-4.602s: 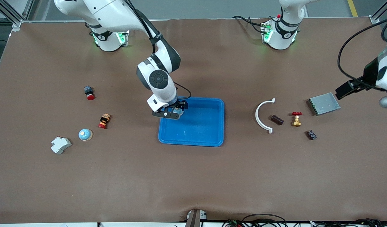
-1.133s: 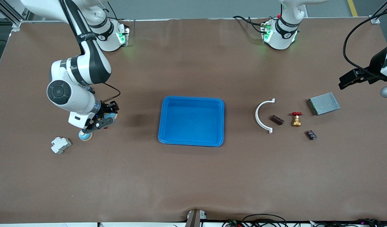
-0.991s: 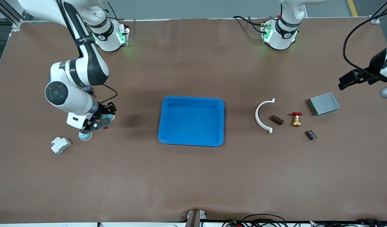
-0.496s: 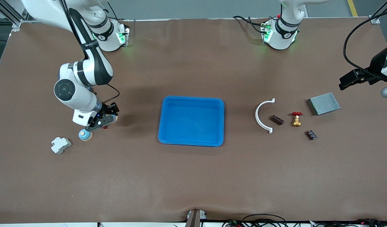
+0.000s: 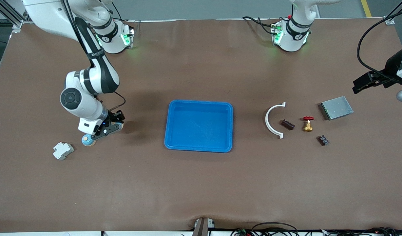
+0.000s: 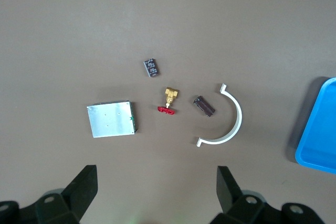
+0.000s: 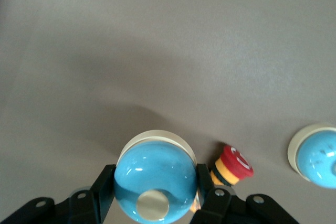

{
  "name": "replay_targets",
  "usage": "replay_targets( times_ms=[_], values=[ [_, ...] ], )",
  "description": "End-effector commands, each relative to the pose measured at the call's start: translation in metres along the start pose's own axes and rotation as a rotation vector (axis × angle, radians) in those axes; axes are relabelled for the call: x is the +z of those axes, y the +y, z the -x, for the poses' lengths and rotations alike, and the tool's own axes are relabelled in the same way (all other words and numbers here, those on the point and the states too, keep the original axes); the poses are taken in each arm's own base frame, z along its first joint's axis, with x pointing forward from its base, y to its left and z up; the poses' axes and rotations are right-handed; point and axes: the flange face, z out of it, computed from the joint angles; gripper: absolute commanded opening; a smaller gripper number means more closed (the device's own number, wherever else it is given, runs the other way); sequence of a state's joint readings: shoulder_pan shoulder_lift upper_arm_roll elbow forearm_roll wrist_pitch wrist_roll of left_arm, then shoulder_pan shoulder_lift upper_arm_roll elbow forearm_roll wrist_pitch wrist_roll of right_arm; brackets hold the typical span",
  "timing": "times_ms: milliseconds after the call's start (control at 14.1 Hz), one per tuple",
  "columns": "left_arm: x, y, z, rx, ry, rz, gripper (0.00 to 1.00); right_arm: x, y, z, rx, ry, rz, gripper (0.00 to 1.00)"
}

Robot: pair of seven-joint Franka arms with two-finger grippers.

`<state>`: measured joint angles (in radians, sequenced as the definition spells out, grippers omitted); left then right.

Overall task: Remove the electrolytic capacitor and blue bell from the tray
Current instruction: 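Carry the bell with the right gripper and set it beside the first bell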

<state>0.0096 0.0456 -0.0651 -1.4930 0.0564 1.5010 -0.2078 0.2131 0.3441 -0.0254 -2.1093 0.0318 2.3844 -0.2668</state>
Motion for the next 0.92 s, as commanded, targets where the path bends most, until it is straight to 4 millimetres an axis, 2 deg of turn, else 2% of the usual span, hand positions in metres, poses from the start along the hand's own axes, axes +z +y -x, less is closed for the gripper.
replay_targets(
  times_ms=[0, 354, 850],
  values=[
    [-0.007, -0.001, 0.003, 0.034, 0.012, 0.006, 1.0, 0.008, 0.009, -0.023, 0.017, 0.011, -0.013, 0.11],
    [-0.009, -0.002, 0.005, 0.033, 0.017, 0.002, 1.0, 0.012, 0.019, -0.041, 0.028, 0.028, -0.011, 0.11],
    [-0.012, -0.002, 0.007, 0.031, 0.023, -0.002, 1.0, 0.043, 0.028, -0.063, 0.032, 0.015, -0.014, 0.11]
  ],
)
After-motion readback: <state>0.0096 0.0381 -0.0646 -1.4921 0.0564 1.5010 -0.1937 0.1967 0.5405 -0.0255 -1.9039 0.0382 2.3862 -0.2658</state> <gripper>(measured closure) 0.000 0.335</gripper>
